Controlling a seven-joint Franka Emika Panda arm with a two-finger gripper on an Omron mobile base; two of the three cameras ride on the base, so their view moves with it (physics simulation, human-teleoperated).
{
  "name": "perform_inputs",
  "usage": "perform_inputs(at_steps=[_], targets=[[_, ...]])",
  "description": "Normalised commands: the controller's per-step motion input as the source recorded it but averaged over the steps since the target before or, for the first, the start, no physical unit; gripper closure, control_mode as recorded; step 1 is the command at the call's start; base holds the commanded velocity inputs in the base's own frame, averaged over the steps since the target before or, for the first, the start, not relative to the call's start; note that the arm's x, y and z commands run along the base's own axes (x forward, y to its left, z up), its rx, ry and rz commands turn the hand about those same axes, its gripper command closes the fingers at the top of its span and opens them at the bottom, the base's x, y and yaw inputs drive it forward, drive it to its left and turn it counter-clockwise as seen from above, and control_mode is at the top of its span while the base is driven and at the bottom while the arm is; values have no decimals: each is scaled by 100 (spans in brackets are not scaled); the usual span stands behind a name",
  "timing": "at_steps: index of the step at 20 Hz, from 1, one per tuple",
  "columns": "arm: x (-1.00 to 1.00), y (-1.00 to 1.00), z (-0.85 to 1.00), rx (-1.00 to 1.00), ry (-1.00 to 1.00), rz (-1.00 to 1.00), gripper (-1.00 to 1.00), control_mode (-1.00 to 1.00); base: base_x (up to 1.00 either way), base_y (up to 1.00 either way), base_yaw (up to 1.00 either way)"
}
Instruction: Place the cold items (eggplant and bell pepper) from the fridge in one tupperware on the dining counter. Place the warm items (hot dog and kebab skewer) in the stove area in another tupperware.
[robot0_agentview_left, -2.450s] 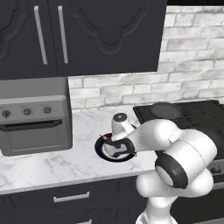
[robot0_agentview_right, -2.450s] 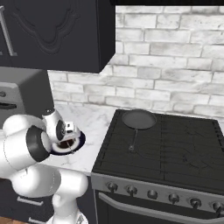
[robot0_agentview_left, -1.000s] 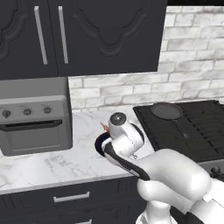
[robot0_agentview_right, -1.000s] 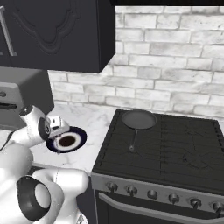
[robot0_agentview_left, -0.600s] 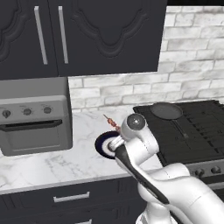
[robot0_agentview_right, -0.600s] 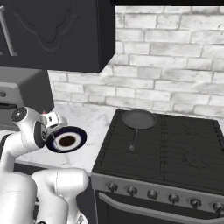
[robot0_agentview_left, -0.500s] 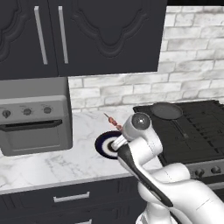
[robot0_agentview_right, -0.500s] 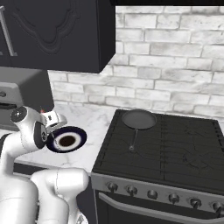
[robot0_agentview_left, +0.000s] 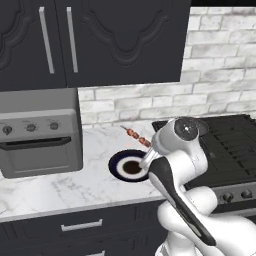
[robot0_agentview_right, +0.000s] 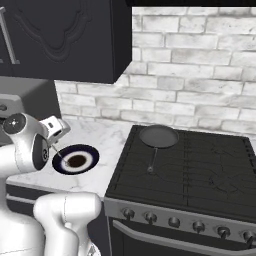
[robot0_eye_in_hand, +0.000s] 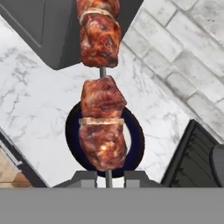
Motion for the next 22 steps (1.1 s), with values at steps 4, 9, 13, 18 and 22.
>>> perform_inputs(at_steps=[4, 9, 13, 18, 22], targets=[[-41, -11, 21, 0, 0, 6, 100, -100, 0, 0, 0], [-50, 0, -2, -1, 0, 0, 100, -100, 0, 0, 0], [-26, 6, -7, -2, 0, 0, 100, 100, -35, 7, 0], [0, 0, 0, 0, 0, 0, 100, 100, -85, 18, -2], [0, 0, 0, 0, 0, 0, 100, 100, -90, 27, -20]])
